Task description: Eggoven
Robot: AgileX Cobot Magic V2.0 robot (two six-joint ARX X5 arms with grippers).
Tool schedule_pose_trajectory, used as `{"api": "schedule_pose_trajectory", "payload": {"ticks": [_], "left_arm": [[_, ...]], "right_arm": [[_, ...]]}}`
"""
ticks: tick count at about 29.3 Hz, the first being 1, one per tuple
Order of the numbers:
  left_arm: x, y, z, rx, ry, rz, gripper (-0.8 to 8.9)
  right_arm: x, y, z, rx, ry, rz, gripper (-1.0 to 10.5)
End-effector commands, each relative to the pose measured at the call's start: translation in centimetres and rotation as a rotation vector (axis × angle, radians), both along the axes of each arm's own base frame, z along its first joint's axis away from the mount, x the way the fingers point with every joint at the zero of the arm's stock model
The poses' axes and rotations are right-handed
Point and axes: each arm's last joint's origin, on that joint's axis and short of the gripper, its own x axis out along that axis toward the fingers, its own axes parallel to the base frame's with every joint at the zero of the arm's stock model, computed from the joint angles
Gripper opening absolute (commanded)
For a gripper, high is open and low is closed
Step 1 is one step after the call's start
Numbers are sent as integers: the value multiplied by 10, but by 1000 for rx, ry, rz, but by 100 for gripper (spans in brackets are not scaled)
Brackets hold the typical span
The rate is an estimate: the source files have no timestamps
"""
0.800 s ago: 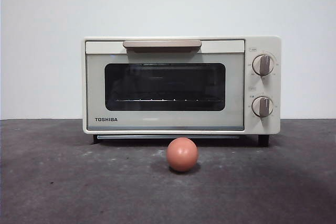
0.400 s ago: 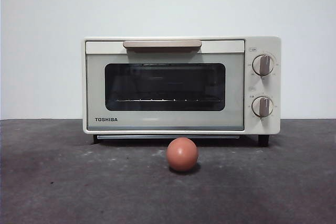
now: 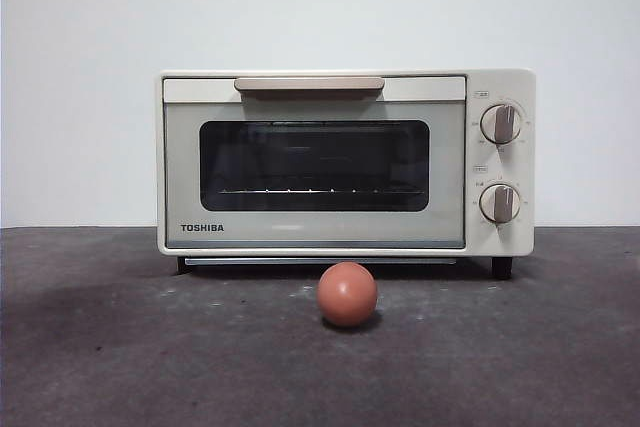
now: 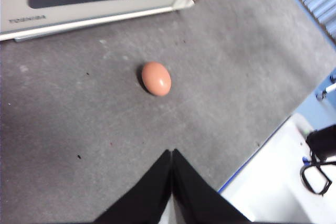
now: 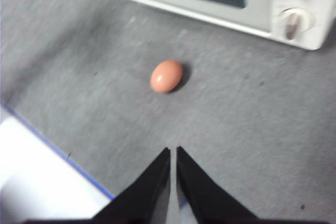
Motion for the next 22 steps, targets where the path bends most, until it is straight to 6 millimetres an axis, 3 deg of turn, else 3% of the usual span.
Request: {"api": "schedule_pose_trajectory", "payload": {"ticks": [1,4,7,9,16,22], "left_arm": [[2,-2,7,17,-43,-14,6],[2,-2,7,19,-47,-11,6],[2,-2,7,19,-48,-11,6],[2,-2,7,18,-49,-11,6],[3,-2,8,14,-59,-9,6],[5,-3,11,-5,-80,2,6]], "right_arm": [[2,4,5,-4,-21,42,5],[5,7,5,7,-11,36,77],[8,8,5,33,9,10,307],[11,9,4,50,40,-13,371],[26,18,0,82,111,-31,371],[47,44,-4,117,138,-47,371]]}}
